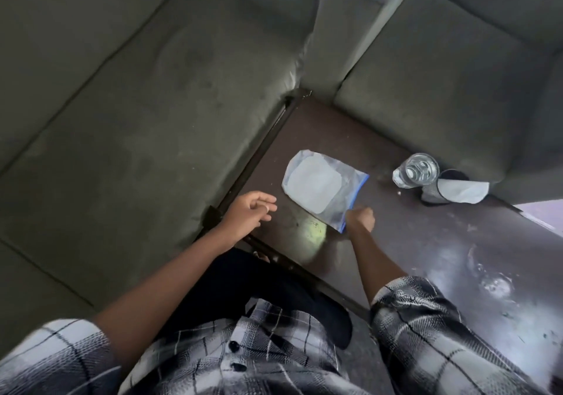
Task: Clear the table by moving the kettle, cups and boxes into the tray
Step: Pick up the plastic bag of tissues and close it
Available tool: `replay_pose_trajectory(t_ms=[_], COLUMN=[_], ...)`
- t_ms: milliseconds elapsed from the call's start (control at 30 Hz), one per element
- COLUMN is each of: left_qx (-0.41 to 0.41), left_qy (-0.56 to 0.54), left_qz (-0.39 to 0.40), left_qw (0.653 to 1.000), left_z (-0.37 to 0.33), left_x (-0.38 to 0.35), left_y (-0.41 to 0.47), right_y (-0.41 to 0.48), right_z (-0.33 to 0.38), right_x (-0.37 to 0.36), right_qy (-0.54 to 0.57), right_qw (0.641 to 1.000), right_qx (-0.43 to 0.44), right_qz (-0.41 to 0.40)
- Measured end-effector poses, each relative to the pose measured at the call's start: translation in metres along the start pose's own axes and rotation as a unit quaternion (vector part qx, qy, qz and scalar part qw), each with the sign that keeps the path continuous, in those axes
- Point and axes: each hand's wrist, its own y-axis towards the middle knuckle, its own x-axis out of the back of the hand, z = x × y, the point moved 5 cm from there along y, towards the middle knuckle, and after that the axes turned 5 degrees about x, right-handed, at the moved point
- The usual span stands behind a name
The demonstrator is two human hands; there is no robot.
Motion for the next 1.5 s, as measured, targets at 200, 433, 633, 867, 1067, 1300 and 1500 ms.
replay_pose_trajectory(t_ms=[200,433,633,867,1067,1300,1500], left_qx=[-0.015,-0.034,-0.049,-0.086,-0.189,-0.24,-0.216], left_qy=[0.021,0.001,0.019,-0.007,0.076,0.033,-0.077], left_qz=[0.012,-0.011,0.001,0.031,0.038,0.199,0.255], left_qw=[1.0,0.999,0.999,0.996,0.978,0.95,0.94], left_z=[-0.013,-0.004,-0.037,-0.105,-0.162,-0.215,-0.218], left_x=[0.003,0.001,0.01,-0.004,-0.035,-0.094,-0.14], left_y=[-0.009,0.005,-0.013,-0.044,-0.068,-0.119,-0.135], right_y=[-0.006,0.013,-0.016,-0.091,-0.153,-0.199,-0.186], right_z=[-0.005,-0.01,0.012,0.058,0.102,0.113,0.048], right_x=[-0.008,-0.035,0.008,0.131,0.244,0.348,0.369], right_qy=[0.035,0.014,0.175,0.139,0.079,0.217,0.492], right_qw=[0.999,1.0,0.982,0.958,0.923,0.877,0.79], right_qx=[-0.002,-0.017,0.062,0.249,0.368,0.393,0.324], right_qz=[0.027,-0.017,-0.026,0.008,0.079,0.171,0.169])
